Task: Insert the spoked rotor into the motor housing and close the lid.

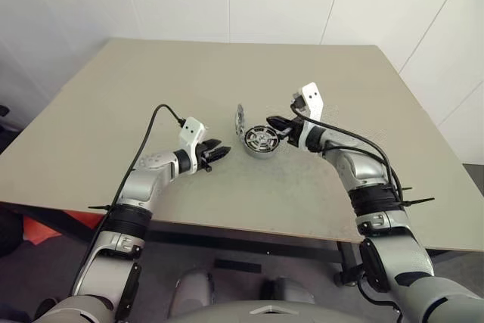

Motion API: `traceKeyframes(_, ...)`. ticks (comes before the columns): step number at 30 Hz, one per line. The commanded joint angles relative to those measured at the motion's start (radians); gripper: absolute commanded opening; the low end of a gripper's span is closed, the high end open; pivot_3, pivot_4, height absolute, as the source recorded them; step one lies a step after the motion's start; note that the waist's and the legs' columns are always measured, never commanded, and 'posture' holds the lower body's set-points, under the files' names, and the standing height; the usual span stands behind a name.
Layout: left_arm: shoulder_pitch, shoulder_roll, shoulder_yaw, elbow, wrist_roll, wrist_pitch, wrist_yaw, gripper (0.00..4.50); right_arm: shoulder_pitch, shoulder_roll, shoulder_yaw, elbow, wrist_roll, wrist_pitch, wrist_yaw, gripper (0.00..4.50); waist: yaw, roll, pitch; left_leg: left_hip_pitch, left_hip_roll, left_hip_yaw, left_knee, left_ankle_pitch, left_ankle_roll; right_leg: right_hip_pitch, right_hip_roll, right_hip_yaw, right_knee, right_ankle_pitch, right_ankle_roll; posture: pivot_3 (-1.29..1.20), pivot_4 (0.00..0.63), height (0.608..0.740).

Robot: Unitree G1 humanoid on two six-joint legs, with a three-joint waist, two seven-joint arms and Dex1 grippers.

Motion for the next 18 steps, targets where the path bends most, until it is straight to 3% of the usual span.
traceKeyframes(1, -0.022, 0.001, 0.019, -0.019, -0.006, -0.017, 0.007, 2.09, -0.027, 0.034, -0.001, 0.067, -0.012, -0.033, -0.009, 0.04, 0.0, 0.0, 0.0, 0.0, 0.0, 0.0, 0.0, 0.0, 0.0, 0.0, 0.0, 0.0, 0.0, 0.0, 0.0, 0.0, 0.0, 0.74)
traceKeyframes(8, -0.029, 0.013, 0.053, -0.021, -0.014, -0.018, 0.025, 2.09, 0.024, 0.066, 0.027, 0.089, -0.053, -0.049, -0.011, 0.04, 0.0, 0.0, 0.0, -0.001, 0.0, 0.0, 0.0, 0.0, 0.001, -0.001, 0.0, 0.0, 0.0, 0.0, 0.0, 0.0, 0.0, 0.74)
traceKeyframes(18, -0.039, 0.012, 0.068, -0.014, -0.011, -0.025, 0.029, 2.09, -0.038, 0.034, -0.023, 0.07, -0.036, -0.075, 0.013, 0.04, 0.0, 0.0, 0.0, 0.0, 0.0, 0.0, 0.0, 0.0, 0.001, 0.0, 0.0, 0.0, 0.001, 0.0, 0.0, 0.0, 0.0, 0.74)
